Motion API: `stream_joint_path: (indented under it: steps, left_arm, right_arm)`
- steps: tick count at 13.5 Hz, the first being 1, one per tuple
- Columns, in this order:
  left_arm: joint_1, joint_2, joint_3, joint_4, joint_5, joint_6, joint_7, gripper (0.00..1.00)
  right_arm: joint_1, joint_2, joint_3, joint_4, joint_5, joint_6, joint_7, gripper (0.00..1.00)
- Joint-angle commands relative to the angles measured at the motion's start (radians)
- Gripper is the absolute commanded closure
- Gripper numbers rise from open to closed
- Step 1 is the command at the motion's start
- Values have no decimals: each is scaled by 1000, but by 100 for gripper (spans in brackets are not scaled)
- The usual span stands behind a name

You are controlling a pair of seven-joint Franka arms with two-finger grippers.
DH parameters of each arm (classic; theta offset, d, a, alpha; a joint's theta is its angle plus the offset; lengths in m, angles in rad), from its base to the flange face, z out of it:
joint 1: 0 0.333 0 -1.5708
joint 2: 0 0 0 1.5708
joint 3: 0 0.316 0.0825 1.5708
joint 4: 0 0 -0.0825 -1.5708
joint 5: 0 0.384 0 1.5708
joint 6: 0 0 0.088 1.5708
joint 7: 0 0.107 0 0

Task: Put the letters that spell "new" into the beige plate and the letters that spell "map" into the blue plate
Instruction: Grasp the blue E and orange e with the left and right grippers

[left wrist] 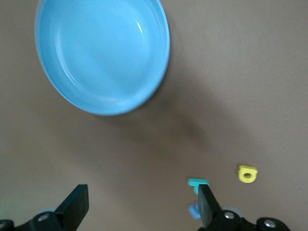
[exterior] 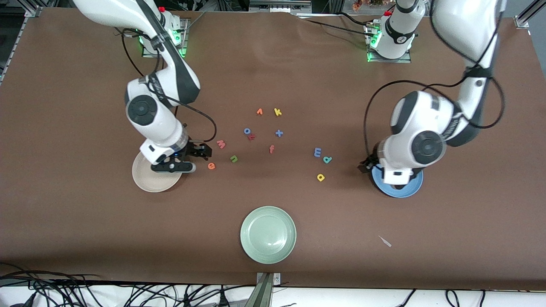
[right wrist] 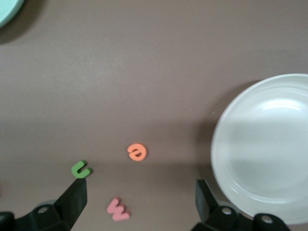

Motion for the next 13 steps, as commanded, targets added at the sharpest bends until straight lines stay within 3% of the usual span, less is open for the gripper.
stream_joint_path:
  steps: [1, 4, 7, 10, 13]
  left_arm:
    - [-59, 57, 12, 14, -23, 62, -161, 0]
    - [-112, 118, 12, 11, -20, 140, -270, 0]
    - [-195, 157, 15, 3, -4, 180, -376, 9]
    - [-198, 140, 13, -108, -15, 323, -444, 10]
    - [-202, 79, 12, -197, -16, 369, -472, 13]
  right_arm:
    - [14, 66, -5, 9, -41, 92, 39, 0]
    - [20, 117, -6, 9, -54, 145, 39, 0]
    - [23, 158, -6, 12, -71, 191, 39, 0]
    - [43, 186, -10, 10, -72, 222, 46, 1]
    - [49, 203, -10, 10, -75, 234, 52, 6]
